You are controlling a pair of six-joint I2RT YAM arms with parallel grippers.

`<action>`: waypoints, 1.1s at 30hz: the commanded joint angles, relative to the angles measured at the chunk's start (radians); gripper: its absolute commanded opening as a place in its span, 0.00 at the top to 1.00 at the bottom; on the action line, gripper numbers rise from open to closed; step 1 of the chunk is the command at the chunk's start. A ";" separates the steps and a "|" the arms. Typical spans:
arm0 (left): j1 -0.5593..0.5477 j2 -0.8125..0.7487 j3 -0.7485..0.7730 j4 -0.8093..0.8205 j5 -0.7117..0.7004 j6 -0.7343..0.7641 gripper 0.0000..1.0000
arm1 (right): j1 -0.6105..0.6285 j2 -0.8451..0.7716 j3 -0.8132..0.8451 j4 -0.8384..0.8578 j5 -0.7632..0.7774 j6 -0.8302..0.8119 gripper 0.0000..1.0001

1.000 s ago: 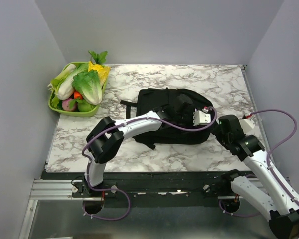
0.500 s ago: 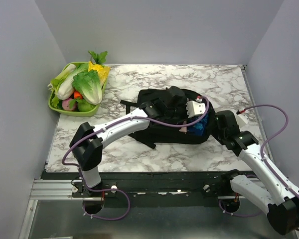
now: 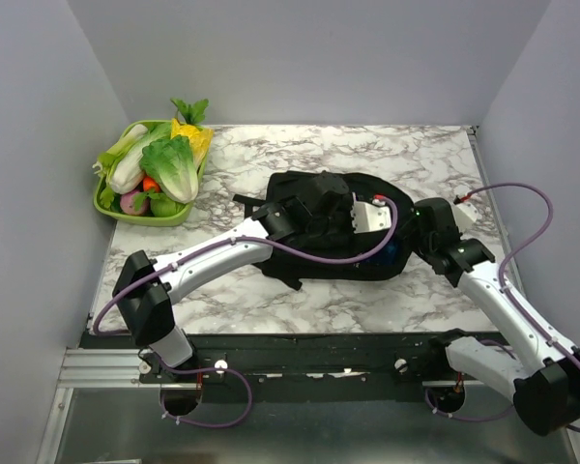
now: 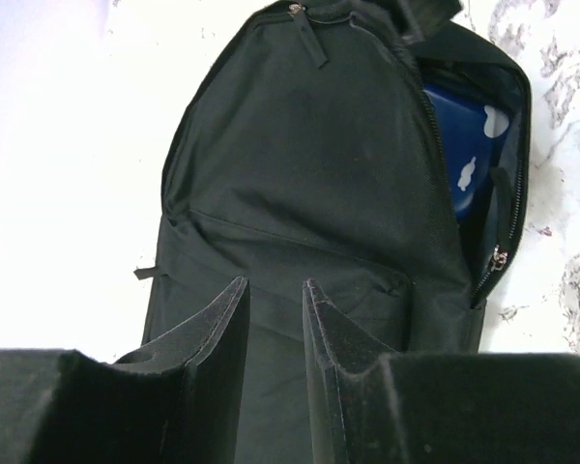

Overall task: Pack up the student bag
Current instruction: Adjust the student bag at the center of the board.

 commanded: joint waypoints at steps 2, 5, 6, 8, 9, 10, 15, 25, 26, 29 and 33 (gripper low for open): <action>-0.049 0.009 0.057 -0.086 -0.033 -0.037 0.64 | -0.007 0.091 0.020 0.005 -0.007 0.012 0.35; -0.075 0.030 0.115 -0.130 -0.028 -0.080 0.62 | -0.007 0.079 -0.012 0.080 -0.123 0.066 0.40; -0.078 0.037 0.129 -0.140 -0.022 -0.116 0.60 | -0.007 0.066 -0.023 0.098 -0.152 0.091 0.40; -0.084 0.056 0.132 -0.158 -0.017 -0.140 0.56 | -0.007 0.036 -0.063 0.161 -0.229 0.141 0.40; -0.087 0.060 0.129 -0.161 -0.021 -0.147 0.56 | -0.007 -0.010 -0.075 0.170 -0.246 0.158 0.40; -0.087 0.064 0.129 -0.167 -0.022 -0.164 0.57 | -0.007 -0.036 -0.085 0.184 -0.258 0.170 0.40; -0.087 0.057 0.133 -0.170 -0.024 -0.189 0.57 | -0.007 -0.208 -0.172 0.198 -0.243 0.201 0.36; -0.087 0.055 0.161 -0.213 -0.033 -0.206 0.57 | -0.015 -0.081 -0.105 0.175 -0.197 0.240 0.29; -0.087 0.049 0.160 -0.216 -0.030 -0.204 0.57 | -0.015 -0.089 -0.105 0.175 -0.187 0.243 0.28; -0.087 0.041 0.141 -0.216 -0.019 -0.221 0.57 | -0.016 -0.137 -0.121 0.183 -0.144 0.249 0.28; -0.089 0.037 0.118 -0.215 0.009 -0.255 0.55 | -0.021 -0.243 -0.141 0.170 -0.082 0.233 0.27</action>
